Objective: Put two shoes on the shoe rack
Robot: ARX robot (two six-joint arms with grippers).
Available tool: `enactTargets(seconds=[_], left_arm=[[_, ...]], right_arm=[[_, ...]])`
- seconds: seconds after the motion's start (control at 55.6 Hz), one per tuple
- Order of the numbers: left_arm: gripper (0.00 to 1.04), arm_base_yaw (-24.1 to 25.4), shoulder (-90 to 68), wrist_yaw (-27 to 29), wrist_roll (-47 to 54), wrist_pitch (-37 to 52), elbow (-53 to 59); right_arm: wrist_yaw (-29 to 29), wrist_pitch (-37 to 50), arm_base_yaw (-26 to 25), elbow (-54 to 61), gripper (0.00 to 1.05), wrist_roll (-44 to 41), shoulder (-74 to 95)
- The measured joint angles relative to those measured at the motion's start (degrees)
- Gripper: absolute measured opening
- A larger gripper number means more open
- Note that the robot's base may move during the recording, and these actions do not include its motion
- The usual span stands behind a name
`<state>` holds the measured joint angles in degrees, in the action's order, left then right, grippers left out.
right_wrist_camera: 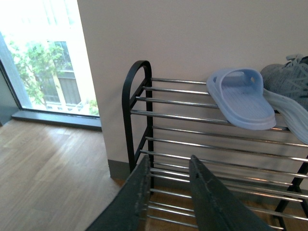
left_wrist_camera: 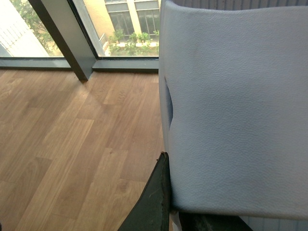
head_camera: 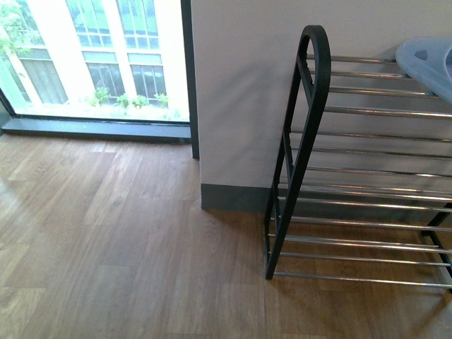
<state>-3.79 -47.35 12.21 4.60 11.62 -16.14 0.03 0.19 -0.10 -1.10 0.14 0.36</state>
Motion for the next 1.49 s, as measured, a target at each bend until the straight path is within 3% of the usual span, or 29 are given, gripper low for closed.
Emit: enactTargets(seconds=[0.216, 0.342, 1.133, 1.187, 1.295, 1.403, 1.493], left_arm=[[0.02, 0.1, 0.0, 0.4, 0.0, 0.0, 0.0], [0.02, 0.1, 0.0, 0.0, 0.0, 0.0, 0.0], [0.02, 0.0, 0.1, 0.0, 0.0, 0.0, 0.0], [0.02, -0.1, -0.9, -2.7, -1.7, 3.8, 0.7], [0.02, -3.6, -6.5, -3.2, -6.3, 11.5, -2.0], [0.02, -9.7, -16.1, -2.3, -9.3, 9.5, -12.7], [0.02, -12.6, -24.8, -5.2, -13.8, 4.6, -22.6]], right_arm=[[-0.3, 0.0, 0.0, 0.0, 0.76, 0.0, 0.0], [-0.2, 0.0, 0.0, 0.0, 0.97, 0.0, 0.0], [0.2, -0.2, 0.1, 0.0, 0.96, 0.0, -0.1], [0.2, -0.2, 0.1, 0.0, 0.96, 0.0, -0.1], [0.1, -0.2, 0.1, 0.0, 0.96, 0.0, -0.1], [0.1, -0.2, 0.1, 0.0, 0.96, 0.0, -0.1], [0.1, -0.2, 0.1, 0.0, 0.96, 0.0, -0.1]])
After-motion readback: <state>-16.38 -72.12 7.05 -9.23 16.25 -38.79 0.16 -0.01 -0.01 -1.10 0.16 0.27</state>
